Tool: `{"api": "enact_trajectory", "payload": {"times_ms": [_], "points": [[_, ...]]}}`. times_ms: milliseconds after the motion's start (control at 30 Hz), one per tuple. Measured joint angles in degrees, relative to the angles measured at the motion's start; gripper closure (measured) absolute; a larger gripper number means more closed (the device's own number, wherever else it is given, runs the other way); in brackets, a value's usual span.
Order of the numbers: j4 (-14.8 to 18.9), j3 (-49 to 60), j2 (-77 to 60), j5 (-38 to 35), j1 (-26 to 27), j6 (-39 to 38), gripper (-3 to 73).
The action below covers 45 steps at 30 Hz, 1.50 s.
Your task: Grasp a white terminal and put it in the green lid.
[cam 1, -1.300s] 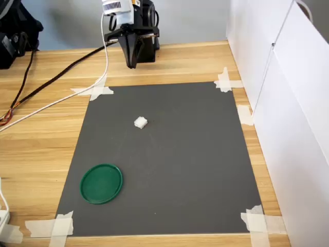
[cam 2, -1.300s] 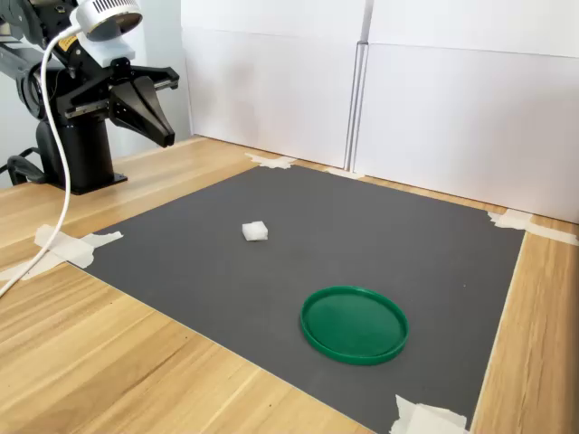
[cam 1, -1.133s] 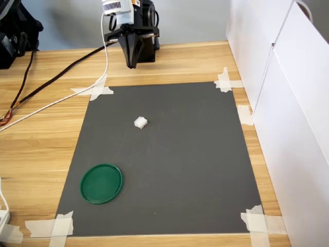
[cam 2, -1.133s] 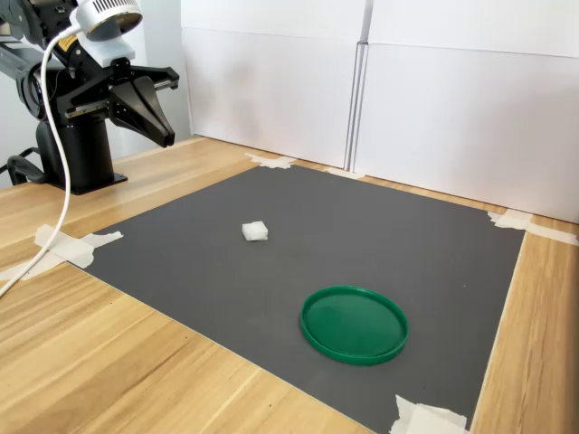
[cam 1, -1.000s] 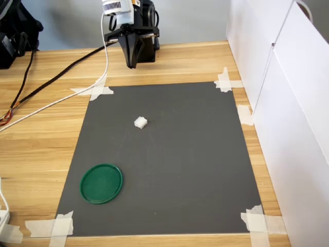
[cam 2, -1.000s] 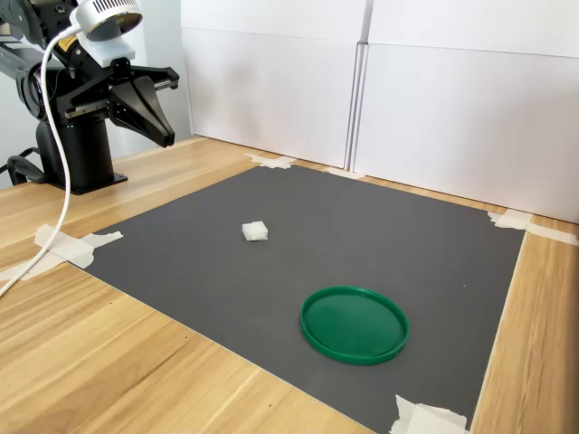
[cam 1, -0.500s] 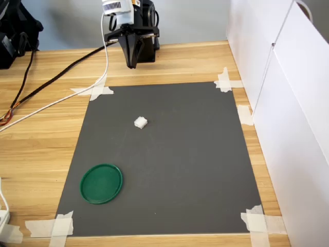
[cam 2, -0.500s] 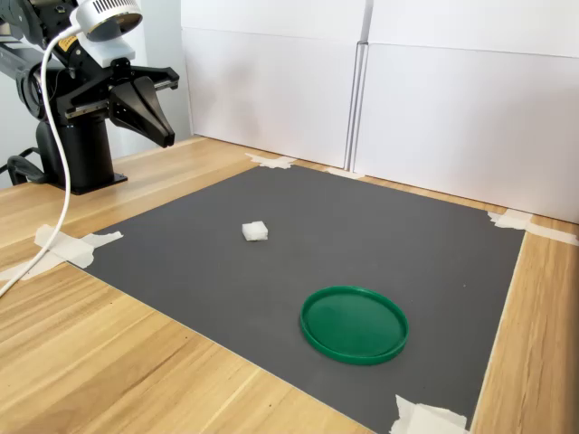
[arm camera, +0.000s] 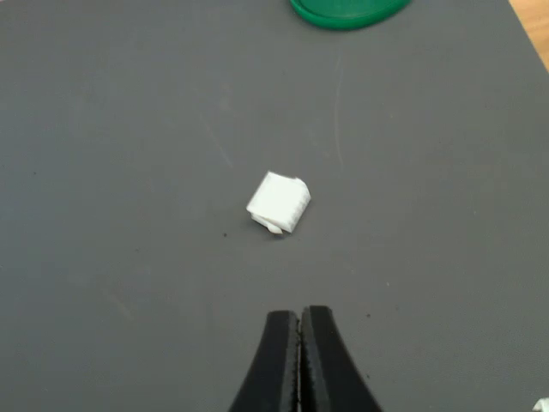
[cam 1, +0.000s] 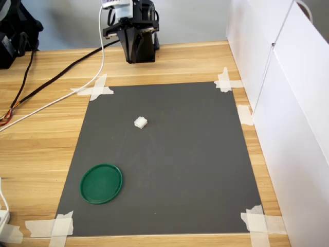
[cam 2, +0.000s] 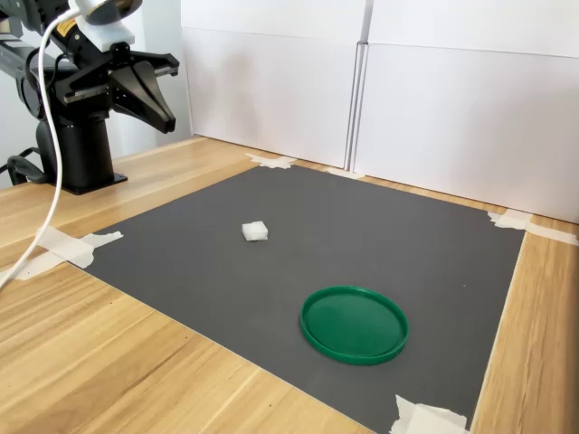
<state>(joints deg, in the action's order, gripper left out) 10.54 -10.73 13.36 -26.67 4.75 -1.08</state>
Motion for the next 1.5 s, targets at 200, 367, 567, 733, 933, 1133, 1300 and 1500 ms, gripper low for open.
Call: {"api": "enact_trajectory", "payload": {"times_ms": [200, 367, 567, 733, 933, 1133, 1300, 1500], "points": [[-0.21, -7.69, 11.29, -1.39, 0.0, 0.0, 71.6], [-1.17, -15.93, 22.32, -3.15, 0.0, -0.49, 71.6], [-4.41, -24.74, 35.03, -8.31, 0.0, -5.16, 71.6], [-6.39, -30.06, 43.71, -11.46, 0.0, -9.63, 71.6], [-6.57, -36.61, 50.02, -12.86, 0.0, -16.55, 71.6], [-4.77, -41.84, 55.55, -15.3, 0.0, -27.88, 71.6], [-3.09, -44.02, 59.48, -21.23, 0.0, -42.76, 71.6], [-1.31, -44.29, 61.66, -26.46, 0.0, -58.58, 71.6]]}}
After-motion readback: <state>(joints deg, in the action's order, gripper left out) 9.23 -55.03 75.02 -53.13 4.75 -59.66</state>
